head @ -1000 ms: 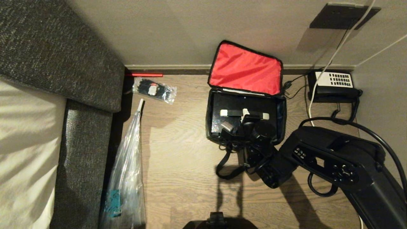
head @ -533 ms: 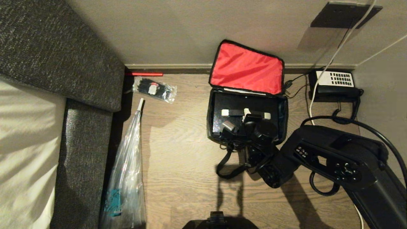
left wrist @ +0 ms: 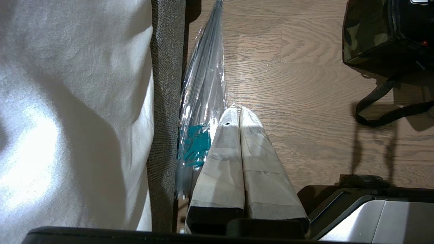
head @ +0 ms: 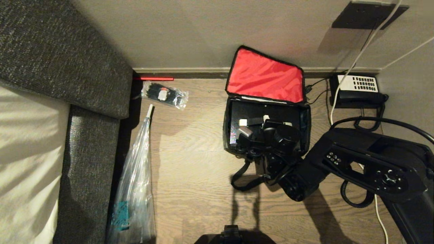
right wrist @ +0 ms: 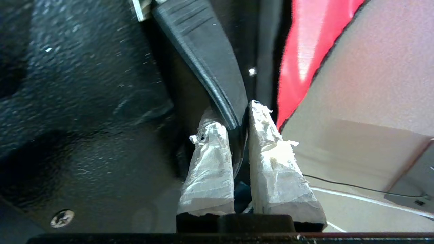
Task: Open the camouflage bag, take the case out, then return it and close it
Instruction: Grip the handle
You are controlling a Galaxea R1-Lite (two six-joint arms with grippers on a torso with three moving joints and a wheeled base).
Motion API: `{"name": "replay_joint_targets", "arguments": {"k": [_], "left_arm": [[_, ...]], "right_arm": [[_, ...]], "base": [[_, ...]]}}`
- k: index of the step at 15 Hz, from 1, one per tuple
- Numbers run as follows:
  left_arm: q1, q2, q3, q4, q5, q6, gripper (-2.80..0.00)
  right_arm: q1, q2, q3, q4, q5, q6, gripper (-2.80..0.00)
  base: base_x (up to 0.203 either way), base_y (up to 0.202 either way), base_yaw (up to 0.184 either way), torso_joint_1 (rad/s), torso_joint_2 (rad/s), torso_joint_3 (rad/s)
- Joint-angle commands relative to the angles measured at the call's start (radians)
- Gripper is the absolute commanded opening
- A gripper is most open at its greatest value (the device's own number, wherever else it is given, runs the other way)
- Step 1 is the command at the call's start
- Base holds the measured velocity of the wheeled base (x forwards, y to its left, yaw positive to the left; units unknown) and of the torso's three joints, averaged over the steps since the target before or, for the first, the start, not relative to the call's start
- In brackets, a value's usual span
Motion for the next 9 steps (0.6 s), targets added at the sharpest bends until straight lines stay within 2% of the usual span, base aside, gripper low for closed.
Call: {"name": "replay_joint_targets", "arguments": {"k": [1,9], "left_arm": [[0.0,0.001,0.002,0.0,0.0,0.0,-2.8],[0.0,0.001,0.002,0.0,0.0,0.0,-2.8]], "right_arm": [[0.009,-0.041,0.001,-0.021,0.002,-0.009,-2.8],[0.012,-0.074,0.025,-0.021,0.005,-0.019,-2.8]], "base": [[0.0,0.0,0.0,0.0,0.0,0.0],[0.0,0.0,0.0,0.0,0.0,0.0]]}}
